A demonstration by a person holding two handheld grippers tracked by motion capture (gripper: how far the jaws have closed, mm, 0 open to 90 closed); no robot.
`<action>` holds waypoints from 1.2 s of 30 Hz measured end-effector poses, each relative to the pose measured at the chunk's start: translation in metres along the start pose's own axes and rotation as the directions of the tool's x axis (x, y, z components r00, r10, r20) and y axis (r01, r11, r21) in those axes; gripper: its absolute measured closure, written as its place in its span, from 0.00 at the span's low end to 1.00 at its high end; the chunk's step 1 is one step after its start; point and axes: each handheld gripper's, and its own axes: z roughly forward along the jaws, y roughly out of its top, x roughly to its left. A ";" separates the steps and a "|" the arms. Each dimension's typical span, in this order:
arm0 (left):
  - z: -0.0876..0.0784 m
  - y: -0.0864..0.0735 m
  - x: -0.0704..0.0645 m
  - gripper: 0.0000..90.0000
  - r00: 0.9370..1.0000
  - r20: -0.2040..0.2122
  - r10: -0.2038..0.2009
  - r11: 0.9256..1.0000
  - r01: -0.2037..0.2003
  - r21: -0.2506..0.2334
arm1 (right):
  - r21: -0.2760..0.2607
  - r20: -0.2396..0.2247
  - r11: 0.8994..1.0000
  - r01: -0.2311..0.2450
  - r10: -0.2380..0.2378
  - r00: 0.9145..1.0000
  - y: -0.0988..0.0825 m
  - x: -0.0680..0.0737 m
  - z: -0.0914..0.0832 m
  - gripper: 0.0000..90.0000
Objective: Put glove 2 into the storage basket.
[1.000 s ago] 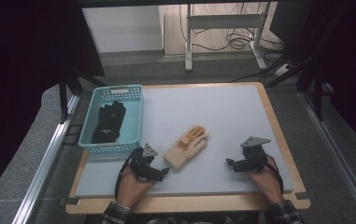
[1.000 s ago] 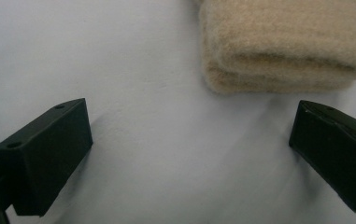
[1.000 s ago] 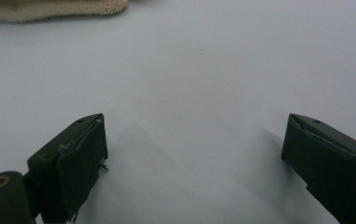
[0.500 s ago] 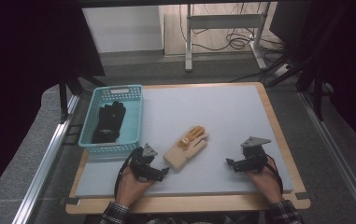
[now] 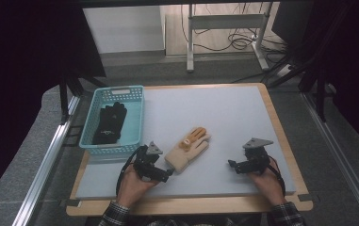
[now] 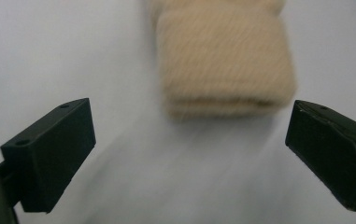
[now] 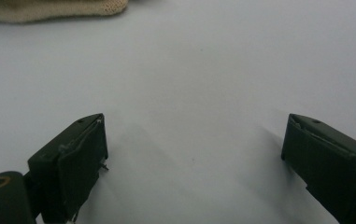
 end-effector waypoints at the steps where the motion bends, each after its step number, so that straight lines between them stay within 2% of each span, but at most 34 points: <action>1: -0.001 0.004 -0.001 0.02 1.000 0.008 0.003 1.000 -0.003 -0.002 | 0.000 0.000 1.000 0.000 0.000 1.000 0.000 0.000 0.000 0.07; 5: 0.001 0.023 -0.003 0.00 0.999 0.036 0.018 1.000 -0.018 -0.003 | 0.000 0.000 1.000 0.000 0.000 1.000 0.000 0.000 0.000 0.07; 9: 0.011 0.039 -0.004 0.00 0.999 0.051 0.016 1.000 -0.017 0.009 | -0.001 0.000 1.000 0.001 -0.001 1.000 0.000 0.000 0.000 0.07; 10: 0.011 0.039 -0.004 0.00 0.999 0.051 0.016 1.000 -0.017 0.009 | -0.001 0.000 1.000 0.001 -0.001 1.000 0.000 0.000 0.000 0.07; 11: 0.017 0.047 -0.005 0.00 0.998 0.058 0.020 1.000 -0.021 0.017 | 0.000 0.000 1.000 0.000 0.000 1.000 0.000 0.000 0.000 0.07; 19: 0.045 0.076 -0.005 0.00 0.998 0.066 0.017 0.998 -0.021 0.064 | 0.000 0.000 1.000 0.001 -0.001 1.000 0.000 0.000 0.000 0.07; 21: 0.049 0.078 -0.005 0.00 0.998 0.064 0.016 0.997 -0.021 0.071 | 0.000 0.000 1.000 0.001 -0.001 1.000 0.000 0.000 0.000 0.07; 22: 0.056 0.082 -0.004 0.00 0.998 0.056 0.017 0.996 -0.022 0.086 | 0.000 -0.001 1.000 0.003 -0.003 1.000 0.000 0.000 0.000 0.07; 25: 0.068 0.085 -0.003 0.00 0.998 0.063 0.010 0.993 -0.017 0.116 | -0.001 0.000 1.000 0.000 0.000 1.000 0.000 0.000 0.000 0.07; 28: 0.078 0.085 -0.001 0.01 0.998 0.070 0.006 0.989 -0.016 0.147 | -0.001 0.000 1.000 0.000 0.000 1.000 0.000 0.000 0.000 0.07; 32: 0.084 0.083 -0.002 0.02 0.997 0.079 0.005 0.987 -0.018 0.161 | -0.001 0.000 1.000 0.000 0.000 1.000 0.000 0.000 0.000 0.07; 34: 0.085 0.081 -0.004 0.02 0.997 0.076 0.015 0.985 -0.028 0.170 | -0.001 0.000 1.000 0.000 0.000 1.000 0.000 0.000 0.000 0.07; 36: 0.086 0.079 -0.008 0.04 0.998 0.049 0.039 0.983 -0.047 0.175 | -0.001 0.000 1.000 0.000 0.000 1.000 0.000 0.000 0.000 0.07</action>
